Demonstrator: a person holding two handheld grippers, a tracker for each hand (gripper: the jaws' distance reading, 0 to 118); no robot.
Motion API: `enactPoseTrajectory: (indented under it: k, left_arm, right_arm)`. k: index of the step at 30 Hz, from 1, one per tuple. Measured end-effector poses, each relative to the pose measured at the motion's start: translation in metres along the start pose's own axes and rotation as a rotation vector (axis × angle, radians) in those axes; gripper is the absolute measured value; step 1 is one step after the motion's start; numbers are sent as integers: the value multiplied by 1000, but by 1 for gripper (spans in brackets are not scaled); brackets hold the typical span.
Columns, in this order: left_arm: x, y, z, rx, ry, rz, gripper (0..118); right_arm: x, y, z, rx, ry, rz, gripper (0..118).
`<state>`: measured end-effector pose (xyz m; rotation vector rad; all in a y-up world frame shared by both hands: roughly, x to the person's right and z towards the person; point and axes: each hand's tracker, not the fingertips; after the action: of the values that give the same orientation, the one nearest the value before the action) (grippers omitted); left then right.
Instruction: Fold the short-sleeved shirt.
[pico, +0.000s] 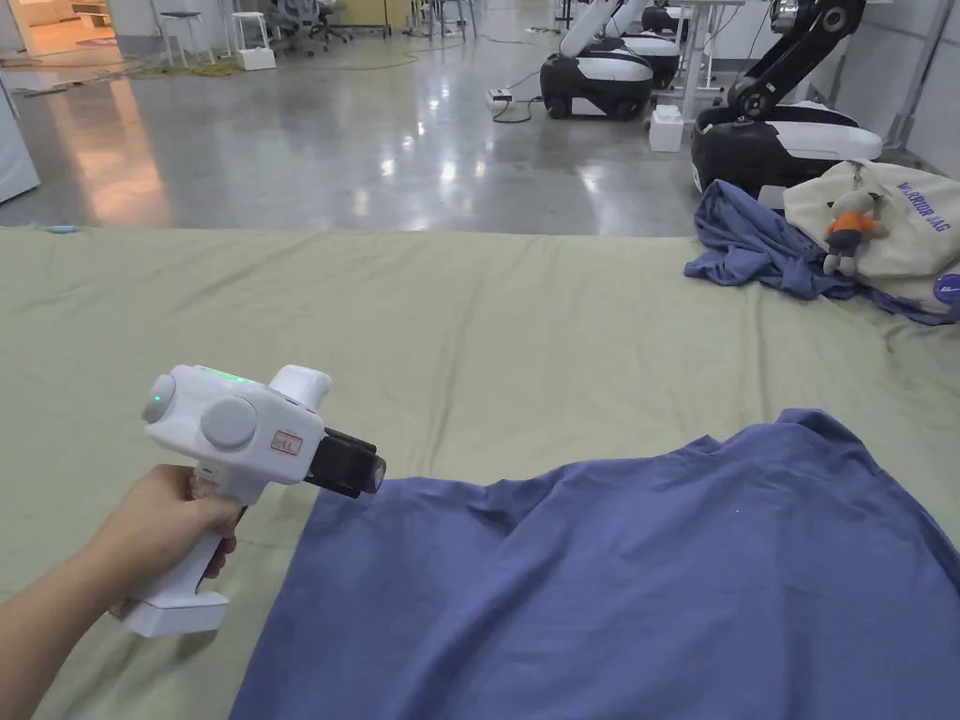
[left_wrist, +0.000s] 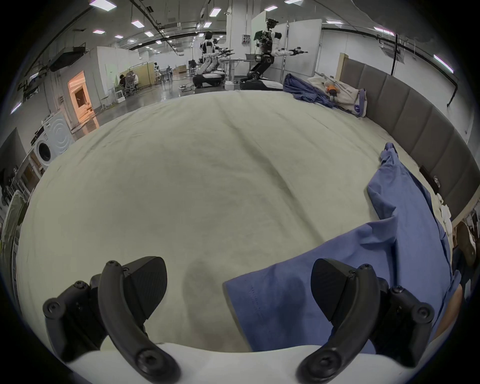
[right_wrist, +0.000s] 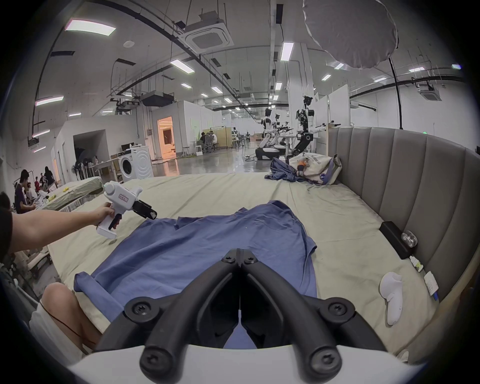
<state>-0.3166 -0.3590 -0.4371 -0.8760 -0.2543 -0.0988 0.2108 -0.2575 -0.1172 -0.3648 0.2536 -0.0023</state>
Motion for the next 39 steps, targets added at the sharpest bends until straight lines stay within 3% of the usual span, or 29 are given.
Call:
enactPoseTrajectory:
  k: [6, 7, 9, 10, 16, 17, 18, 19, 20, 21, 25, 27, 30, 33, 39]
  left_arm:
    - [20, -7, -2, -30, -29, -78, 97]
    - [29, -9, 0, -19, -11, -123, 77]
    - [44, -12, 9, 17, 10, -189, 48]
    - [46, -13, 11, 16, -8, -213, 6]
    - [55, -15, 29, 40, -24, -197, 4]
    - [54, -13, 32, 42, -25, -186, 4]
    - [48, -9, 35, 56, -24, -173, 4]
    - [46, -8, 39, 70, -25, -167, 4]
    - [44, -7, 43, 83, -25, -158, 4]
    - [42, -5, 47, 89, -25, -149, 4]
    - [34, -5, 56, 112, -48, -112, 4]
    - [34, -5, 59, 123, -49, -92, 4]
    - [30, -5, 58, 129, -56, -63, 4]
    - [29, -6, 56, 123, -50, -55, 4]
    - [21, -5, 49, 107, -56, -57, 4]
  right_arm:
    - [2, -4, -2, -21, -16, 1, 2]
    - [4, -4, -2, -26, -17, 2, 2]
    - [6, -4, -3, -31, -14, 2, 2]
    - [6, -4, -3, -34, -19, 2, 2]
    - [20, 5, -12, -38, -4, -8, 4]
    - [25, 10, -17, -40, -34, 11, 21]
    - [32, 20, -27, -54, -67, 42, 48]
    - [41, 29, -37, -65, -71, 57, 90]
    - [51, 37, -49, -56, -69, 56, 108]
    - [63, 49, -67, -49, -70, 58, 116]
    - [105, 95, -159, -87, -75, 113, 116]
    - [125, 106, -222, -208, -32, 167, 116]
    - [148, 99, -310, -361, -55, 207, 115]
    - [172, 80, -377, -511, -35, 171, 97]
    - [183, 68, -416, -570, 28, 140, 98]
